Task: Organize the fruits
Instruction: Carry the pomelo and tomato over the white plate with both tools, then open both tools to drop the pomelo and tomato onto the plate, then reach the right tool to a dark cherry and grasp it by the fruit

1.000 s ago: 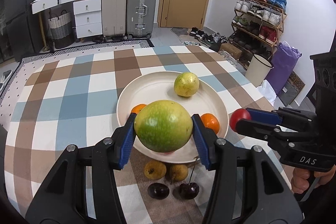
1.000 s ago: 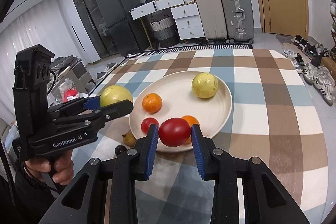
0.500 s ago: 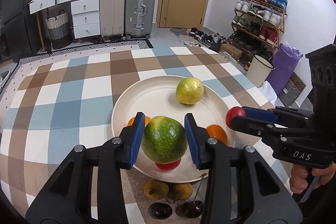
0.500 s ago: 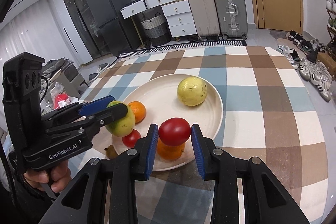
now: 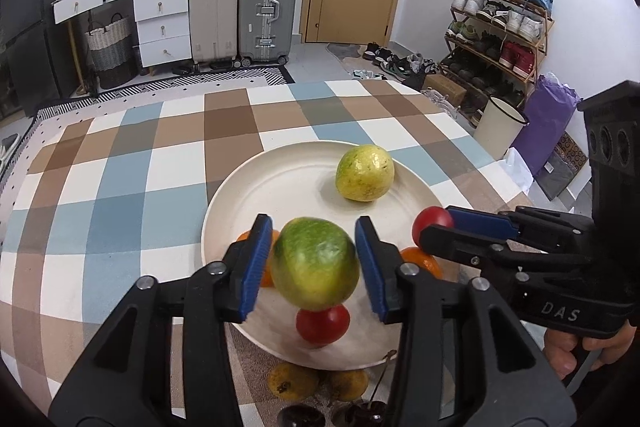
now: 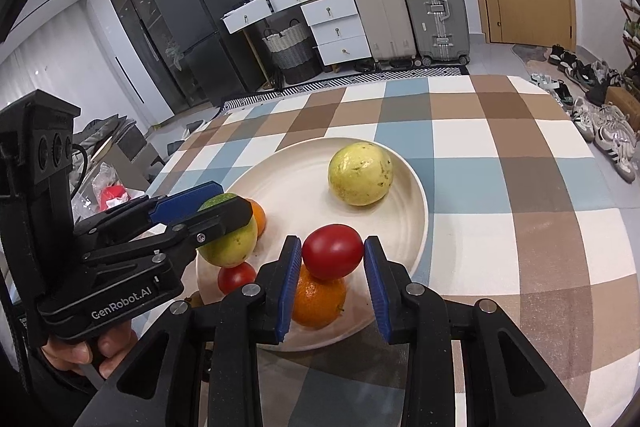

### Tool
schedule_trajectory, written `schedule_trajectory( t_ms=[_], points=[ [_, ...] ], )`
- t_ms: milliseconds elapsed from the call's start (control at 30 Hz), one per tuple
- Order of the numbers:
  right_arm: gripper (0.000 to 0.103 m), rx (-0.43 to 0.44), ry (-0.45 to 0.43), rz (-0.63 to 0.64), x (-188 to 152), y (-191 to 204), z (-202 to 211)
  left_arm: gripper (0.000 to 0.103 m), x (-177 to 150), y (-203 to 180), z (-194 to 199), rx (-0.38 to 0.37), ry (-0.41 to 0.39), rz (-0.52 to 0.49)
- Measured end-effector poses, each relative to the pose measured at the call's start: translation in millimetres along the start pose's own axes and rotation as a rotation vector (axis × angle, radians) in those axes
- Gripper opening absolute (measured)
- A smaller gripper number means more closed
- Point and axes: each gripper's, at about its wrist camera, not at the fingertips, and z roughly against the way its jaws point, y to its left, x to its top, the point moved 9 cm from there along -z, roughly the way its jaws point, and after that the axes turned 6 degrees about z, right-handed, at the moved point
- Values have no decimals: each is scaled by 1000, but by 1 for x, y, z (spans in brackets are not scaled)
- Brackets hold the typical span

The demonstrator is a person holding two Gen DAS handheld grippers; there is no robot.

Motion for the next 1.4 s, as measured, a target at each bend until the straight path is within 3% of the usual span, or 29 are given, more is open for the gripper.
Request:
schedule_trajectory(
  t_ms=[100, 267, 333, 400, 533, 667, 833, 1400],
  points=[
    [36, -22, 12, 6, -3, -4, -2, 55, -3, 3, 4, 12, 5, 0],
    [50, -32, 5, 10, -8, -5, 6, 74, -10, 8, 18, 23, -2, -9],
    [53, -41, 2, 11, -11, -5, 10, 86, -12, 10, 25, 31, -10, -3],
    [64, -42, -4, 6, -13, -5, 17, 87, -15, 11, 33, 29, -14, -3],
    [87, -28, -13, 4, -17, 1, 29, 102, -20, 16, 47, 51, -26, -1],
    [102, 7, -7, -40, -21, 7, 39, 102, -23, 22, 61, 40, -34, 34],
    [102, -39, -10, -31, -27, 11, 46, 102, -31, 29, 78, 50, -45, 41],
    [102, -39, 57, 30, -62, 43, 44, 102, -76, 42, 102, 108, -24, 70]
  ],
)
